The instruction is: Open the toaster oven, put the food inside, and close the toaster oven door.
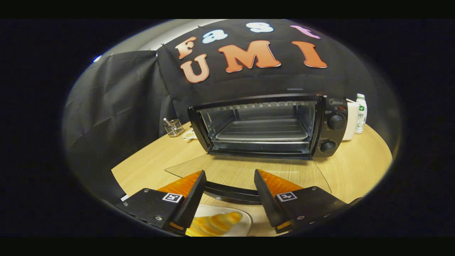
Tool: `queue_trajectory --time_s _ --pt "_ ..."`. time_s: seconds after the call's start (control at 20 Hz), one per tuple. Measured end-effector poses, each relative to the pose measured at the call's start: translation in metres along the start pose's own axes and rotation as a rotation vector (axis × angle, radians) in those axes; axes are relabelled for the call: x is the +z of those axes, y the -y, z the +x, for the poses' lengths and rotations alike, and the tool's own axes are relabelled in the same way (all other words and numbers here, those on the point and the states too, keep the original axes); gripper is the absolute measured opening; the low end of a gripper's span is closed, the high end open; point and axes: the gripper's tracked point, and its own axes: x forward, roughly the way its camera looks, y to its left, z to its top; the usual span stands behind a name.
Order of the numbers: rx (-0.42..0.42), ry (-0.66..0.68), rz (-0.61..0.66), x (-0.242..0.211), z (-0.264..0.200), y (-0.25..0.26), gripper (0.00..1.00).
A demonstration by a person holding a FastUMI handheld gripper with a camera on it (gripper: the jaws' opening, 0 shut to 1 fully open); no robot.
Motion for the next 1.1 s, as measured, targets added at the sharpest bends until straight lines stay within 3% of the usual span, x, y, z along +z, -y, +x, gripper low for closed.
queue_trajectory --time_s 0.3,0.75,1.1 --pt "-0.027 -0.098 0.001 -0.028 0.013 0.010 0.76" --pt "-0.036 -0.071 0.063 -0.020 0.003 0.020 0.73" --pt "-0.025 -0.011 0.036 -0.017 -0.048 -0.003 0.93"
